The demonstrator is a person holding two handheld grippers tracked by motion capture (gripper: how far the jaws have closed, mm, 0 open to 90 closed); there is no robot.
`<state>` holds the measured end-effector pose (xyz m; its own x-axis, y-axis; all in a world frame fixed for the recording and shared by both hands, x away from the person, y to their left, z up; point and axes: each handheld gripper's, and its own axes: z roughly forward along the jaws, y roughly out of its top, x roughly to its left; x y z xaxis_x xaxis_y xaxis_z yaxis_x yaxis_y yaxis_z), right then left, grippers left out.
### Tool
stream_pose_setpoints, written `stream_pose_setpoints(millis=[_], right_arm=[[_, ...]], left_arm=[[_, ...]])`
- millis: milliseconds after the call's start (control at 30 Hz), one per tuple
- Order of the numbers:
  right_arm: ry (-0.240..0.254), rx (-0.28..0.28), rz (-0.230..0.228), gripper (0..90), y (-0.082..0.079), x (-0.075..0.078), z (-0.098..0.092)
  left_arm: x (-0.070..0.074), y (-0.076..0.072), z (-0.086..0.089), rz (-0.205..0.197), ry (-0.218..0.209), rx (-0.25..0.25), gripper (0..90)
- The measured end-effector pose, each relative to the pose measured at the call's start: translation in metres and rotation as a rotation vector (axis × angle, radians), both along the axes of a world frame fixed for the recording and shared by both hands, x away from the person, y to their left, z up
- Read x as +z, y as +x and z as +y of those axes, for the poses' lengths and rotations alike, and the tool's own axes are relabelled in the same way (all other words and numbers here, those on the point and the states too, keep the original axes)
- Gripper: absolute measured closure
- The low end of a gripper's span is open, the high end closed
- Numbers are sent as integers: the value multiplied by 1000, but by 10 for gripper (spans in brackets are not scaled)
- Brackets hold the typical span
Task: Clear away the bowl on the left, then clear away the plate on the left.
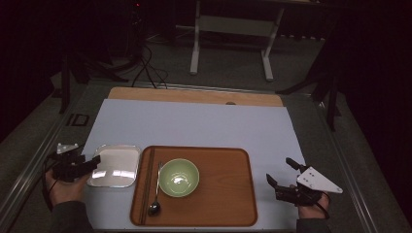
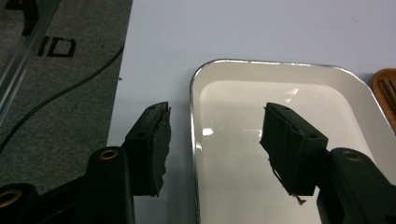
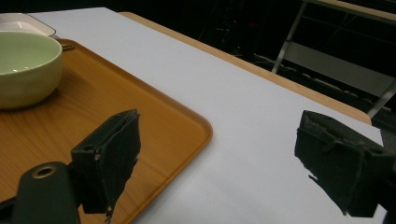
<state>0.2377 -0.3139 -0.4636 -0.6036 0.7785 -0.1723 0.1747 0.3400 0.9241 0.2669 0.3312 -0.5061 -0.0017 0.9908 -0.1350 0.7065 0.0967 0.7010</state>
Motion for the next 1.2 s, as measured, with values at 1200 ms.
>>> stream_pose_setpoints(millis=[1200], right_arm=[[-3,5,5,136,0,0,1]], left_arm=[[-20,6,5,132,-24,20,622]])
